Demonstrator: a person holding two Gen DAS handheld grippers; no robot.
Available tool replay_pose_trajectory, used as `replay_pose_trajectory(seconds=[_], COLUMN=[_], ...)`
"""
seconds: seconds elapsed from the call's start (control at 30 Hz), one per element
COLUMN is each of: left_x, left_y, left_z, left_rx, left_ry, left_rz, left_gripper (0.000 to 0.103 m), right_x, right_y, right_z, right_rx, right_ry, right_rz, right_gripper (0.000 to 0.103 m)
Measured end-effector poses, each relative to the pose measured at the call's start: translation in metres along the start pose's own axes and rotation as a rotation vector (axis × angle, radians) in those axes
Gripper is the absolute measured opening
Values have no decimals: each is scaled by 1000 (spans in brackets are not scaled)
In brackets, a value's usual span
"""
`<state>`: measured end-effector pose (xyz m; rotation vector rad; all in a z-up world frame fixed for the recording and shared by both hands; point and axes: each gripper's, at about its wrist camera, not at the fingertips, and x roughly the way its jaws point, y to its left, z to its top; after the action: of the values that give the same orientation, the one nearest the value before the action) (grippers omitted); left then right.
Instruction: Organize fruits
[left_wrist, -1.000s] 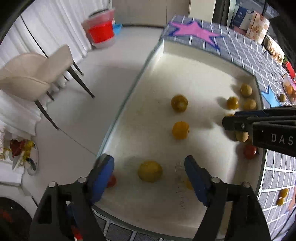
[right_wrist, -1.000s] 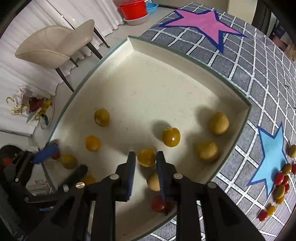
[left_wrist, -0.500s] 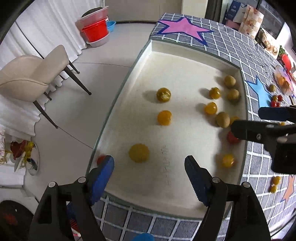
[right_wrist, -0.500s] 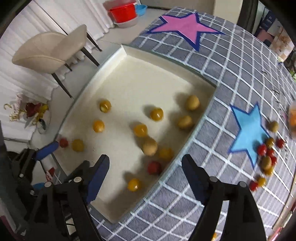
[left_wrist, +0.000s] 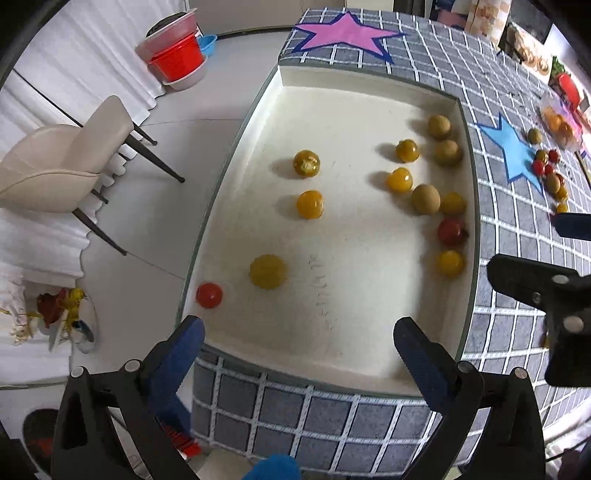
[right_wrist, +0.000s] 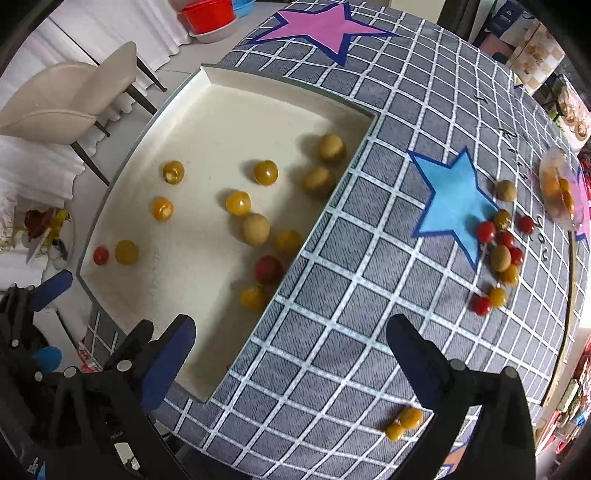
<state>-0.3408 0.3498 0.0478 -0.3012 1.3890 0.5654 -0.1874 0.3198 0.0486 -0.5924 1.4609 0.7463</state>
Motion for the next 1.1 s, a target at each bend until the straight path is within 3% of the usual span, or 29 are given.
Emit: replay_pose_trajectory(seconds=[0.43, 1.1], left_x=[-24, -43], left_y=[-1, -1], left_z=[-15, -13], left_rx=[64, 92], left_ry=[59, 39], left_rz=[-37, -29], left_gripper=[103, 103], right_x=[-31, -48], right_y=[15, 31], right_z=[-28, -26], right_rx=[-54, -84], right_ry=[24, 13], right_rz=[-36, -46], right_gripper=[103, 103])
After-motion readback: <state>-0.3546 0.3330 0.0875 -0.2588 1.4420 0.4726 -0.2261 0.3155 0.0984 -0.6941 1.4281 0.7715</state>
